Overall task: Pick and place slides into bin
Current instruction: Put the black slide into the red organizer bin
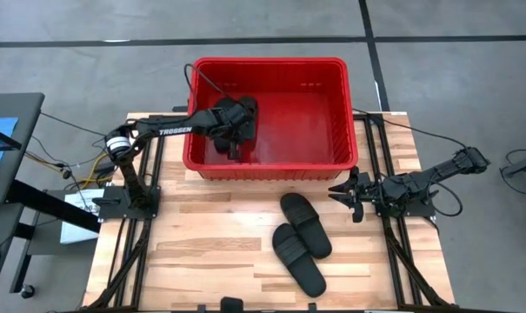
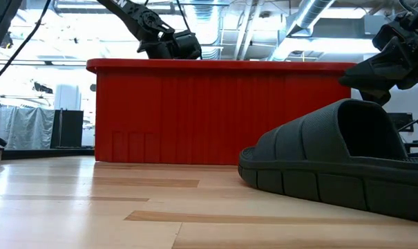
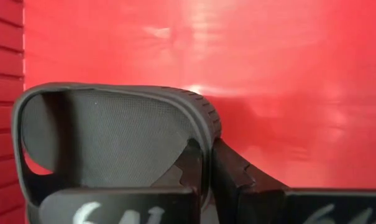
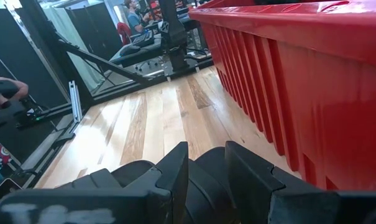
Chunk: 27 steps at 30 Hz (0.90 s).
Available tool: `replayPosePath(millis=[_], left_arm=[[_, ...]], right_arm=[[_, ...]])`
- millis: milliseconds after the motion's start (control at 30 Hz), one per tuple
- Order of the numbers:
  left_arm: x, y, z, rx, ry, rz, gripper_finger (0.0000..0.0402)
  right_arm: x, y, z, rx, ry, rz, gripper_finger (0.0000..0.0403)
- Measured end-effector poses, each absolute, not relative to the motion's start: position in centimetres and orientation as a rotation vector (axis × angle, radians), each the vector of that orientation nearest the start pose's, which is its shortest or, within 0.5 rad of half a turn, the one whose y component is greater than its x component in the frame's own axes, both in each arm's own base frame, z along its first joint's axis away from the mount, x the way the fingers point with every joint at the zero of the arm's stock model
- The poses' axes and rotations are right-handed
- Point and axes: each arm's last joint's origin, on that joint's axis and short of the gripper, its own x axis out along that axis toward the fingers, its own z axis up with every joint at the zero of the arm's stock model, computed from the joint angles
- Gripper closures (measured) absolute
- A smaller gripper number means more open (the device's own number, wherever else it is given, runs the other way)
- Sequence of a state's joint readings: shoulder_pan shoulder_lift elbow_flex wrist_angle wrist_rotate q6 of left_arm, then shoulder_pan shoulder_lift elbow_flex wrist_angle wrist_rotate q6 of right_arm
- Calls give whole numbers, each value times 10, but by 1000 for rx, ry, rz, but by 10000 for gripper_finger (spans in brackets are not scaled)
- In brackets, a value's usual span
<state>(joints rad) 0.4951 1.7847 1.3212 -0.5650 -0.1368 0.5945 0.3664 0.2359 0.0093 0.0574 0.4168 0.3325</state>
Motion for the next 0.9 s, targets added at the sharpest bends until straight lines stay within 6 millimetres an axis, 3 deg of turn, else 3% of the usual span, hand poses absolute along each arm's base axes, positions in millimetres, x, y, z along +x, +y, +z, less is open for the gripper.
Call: replayPosePath(millis=[900], left_arm=[[328, 174, 223, 341, 1157, 234, 401]], right_arm=[[105, 28, 153, 267, 146, -76, 305]])
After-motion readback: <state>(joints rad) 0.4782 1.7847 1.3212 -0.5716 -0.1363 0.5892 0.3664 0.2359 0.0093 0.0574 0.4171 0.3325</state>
